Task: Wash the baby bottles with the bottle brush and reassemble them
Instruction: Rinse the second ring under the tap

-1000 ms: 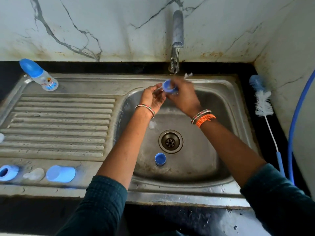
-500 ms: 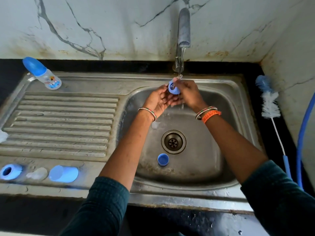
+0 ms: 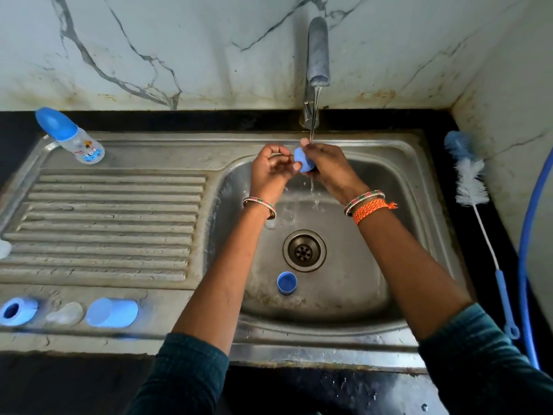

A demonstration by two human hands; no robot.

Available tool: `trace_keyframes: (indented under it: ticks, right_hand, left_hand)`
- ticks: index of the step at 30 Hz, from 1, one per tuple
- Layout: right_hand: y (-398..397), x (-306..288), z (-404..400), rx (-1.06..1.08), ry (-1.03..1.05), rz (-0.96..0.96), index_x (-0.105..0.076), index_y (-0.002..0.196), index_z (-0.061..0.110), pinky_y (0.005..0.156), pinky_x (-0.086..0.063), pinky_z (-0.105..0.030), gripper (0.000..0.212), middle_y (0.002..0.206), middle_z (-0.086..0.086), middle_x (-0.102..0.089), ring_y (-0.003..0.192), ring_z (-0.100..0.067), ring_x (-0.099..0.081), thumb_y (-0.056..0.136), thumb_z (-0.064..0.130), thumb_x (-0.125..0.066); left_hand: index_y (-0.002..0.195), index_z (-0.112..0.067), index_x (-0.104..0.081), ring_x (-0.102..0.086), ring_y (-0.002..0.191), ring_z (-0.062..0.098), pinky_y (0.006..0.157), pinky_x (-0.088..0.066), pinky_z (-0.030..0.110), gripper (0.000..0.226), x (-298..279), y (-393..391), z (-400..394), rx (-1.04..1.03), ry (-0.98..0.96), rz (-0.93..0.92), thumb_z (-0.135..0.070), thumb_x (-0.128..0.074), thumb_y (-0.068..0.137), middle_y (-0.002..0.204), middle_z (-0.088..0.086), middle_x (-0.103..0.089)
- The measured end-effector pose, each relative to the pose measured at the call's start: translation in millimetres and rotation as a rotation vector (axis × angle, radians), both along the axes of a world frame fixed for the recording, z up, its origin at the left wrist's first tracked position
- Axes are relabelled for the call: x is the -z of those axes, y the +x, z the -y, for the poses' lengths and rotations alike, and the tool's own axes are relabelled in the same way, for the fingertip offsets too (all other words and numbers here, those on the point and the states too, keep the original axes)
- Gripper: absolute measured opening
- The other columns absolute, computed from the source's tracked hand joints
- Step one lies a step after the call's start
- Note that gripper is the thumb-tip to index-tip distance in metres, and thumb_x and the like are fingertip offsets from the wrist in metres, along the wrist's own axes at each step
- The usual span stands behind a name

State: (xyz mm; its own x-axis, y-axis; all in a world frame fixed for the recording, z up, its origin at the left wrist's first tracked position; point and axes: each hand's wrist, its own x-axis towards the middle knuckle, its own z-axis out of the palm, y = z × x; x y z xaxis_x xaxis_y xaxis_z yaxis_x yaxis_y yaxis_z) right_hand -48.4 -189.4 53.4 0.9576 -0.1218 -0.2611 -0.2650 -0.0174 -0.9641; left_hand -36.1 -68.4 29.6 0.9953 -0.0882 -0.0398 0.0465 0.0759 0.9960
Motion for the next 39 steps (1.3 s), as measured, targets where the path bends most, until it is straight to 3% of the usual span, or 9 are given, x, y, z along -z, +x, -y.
trace_keyframes:
  ticks: [4, 7, 11, 19, 29, 32, 35, 37, 39]
  right_hand:
    - [0.8, -7.6, 2.5, -0.020, 0.014, 0.006, -0.064, 0.097, -0.009, 0.065, -0.056, -0.022, 0.033, 0.086, -0.017, -0.065, 0.071, -0.016, -0.064, 0.098, 0.022, -0.053]
    - [2.8, -9.9, 1.5, 0.062, 0.241, -0.051, -0.058, 0.086, 0.006, 0.056, -0.052, -0.023, 0.026, 0.076, -0.010, -0.062, 0.061, -0.016, -0.060, 0.101, 0.023, -0.044]
    - [-2.9, 0.6, -2.7, -0.065, 0.428, -0.228, -0.056, 0.079, 0.009, 0.044, -0.039, -0.021, 0.034, 0.064, -0.006, -0.056, 0.049, -0.014, -0.047, 0.098, 0.027, -0.035]
    - [29.1, 4.9, -10.6, 0.033, 0.565, -0.328, -0.052, 0.080, 0.008, 0.039, -0.036, -0.014, 0.044, 0.053, -0.005, -0.056, 0.040, -0.012, -0.046, 0.103, 0.034, -0.025]
    - [-5.5, -17.4, -5.9, 0.156, 0.533, -0.184, -0.055, 0.086, 0.007, 0.049, -0.048, -0.020, 0.028, 0.077, -0.010, -0.055, 0.064, -0.017, -0.054, 0.102, 0.022, -0.038]
    - [-17.9, -27.2, -11.4, 0.282, 0.259, 0.105, -0.057, 0.087, 0.010, 0.056, -0.049, -0.023, 0.018, 0.076, -0.007, -0.055, 0.064, -0.015, -0.054, 0.099, 0.016, -0.046]
    - [-36.3, 5.1, -23.0, 0.294, -0.459, 0.374, -0.060, 0.095, 0.011, 0.068, -0.048, -0.032, 0.013, 0.087, -0.011, -0.061, 0.076, -0.024, -0.060, 0.094, 0.022, -0.053]
    - [-47.4, 33.5, -29.7, -0.091, -0.827, 0.075, -0.067, 0.099, 0.005, 0.074, -0.045, -0.030, 0.021, 0.098, -0.018, -0.065, 0.091, -0.031, -0.063, 0.090, 0.022, -0.059]
    - [-61.4, 46.6, -39.0, -0.175, -0.882, -0.096, -0.071, 0.097, 0.003, 0.074, -0.042, -0.027, 0.022, 0.099, -0.018, -0.069, 0.096, -0.033, -0.063, 0.085, 0.020, -0.065]
  left_hand:
    - [0.092, -0.016, -0.050, -0.066, 0.067, 0.002, 0.059, -0.051, 0.017, 0.038, -11.5, -1.8, -2.5, 0.118, 0.032, 0.082, 0.018, -0.062, 0.078, 0.074, 0.001, -0.069]
    - [0.091, -0.014, -0.057, -0.067, 0.069, 0.005, 0.063, -0.055, 0.021, 0.031, -14.1, 2.9, -4.4, 0.054, -0.048, -0.029, 0.016, -0.051, 0.085, 0.072, -0.008, -0.072]
    - [0.076, -0.016, -0.058, -0.057, 0.061, 0.013, 0.056, -0.051, 0.024, 0.032, 0.3, 8.5, -10.2, -0.156, -0.031, -0.267, 0.010, -0.045, 0.088, 0.073, 0.001, -0.062]
    - [0.077, -0.015, -0.057, -0.051, 0.058, 0.013, 0.053, -0.048, 0.021, 0.031, 14.6, -0.6, -18.8, -0.053, 0.067, -0.453, 0.004, -0.038, 0.093, 0.075, 0.002, -0.060]
    - [0.077, -0.015, -0.058, -0.053, 0.059, 0.013, 0.056, -0.048, 0.023, 0.031, 7.3, -18.7, -26.7, 0.041, 0.106, -0.465, 0.004, -0.040, 0.092, 0.074, 0.001, -0.061]
    - [0.077, -0.015, -0.060, -0.055, 0.058, 0.012, 0.055, -0.050, 0.022, 0.029, -0.4, -29.3, -34.5, 0.060, 0.070, -0.419, 0.005, -0.045, 0.091, 0.071, 0.001, -0.063]
    - [0.075, -0.016, -0.058, -0.053, 0.056, 0.011, 0.053, -0.046, 0.020, 0.027, -6.8, -42.0, -44.8, 0.061, 0.097, -0.368, 0.005, -0.049, 0.090, 0.059, -0.006, -0.064]
    - [0.075, -0.018, -0.057, -0.052, 0.058, 0.009, 0.055, -0.044, 0.021, 0.026, -8.9, -49.1, -51.6, 0.084, 0.169, -0.343, 0.001, -0.050, 0.091, 0.065, -0.005, -0.063]
    - [0.075, -0.020, -0.057, -0.053, 0.058, 0.006, 0.056, -0.043, 0.021, 0.025, -11.8, -56.9, -64.0, 0.122, 0.230, -0.326, -0.002, -0.050, 0.091, 0.072, -0.003, -0.061]
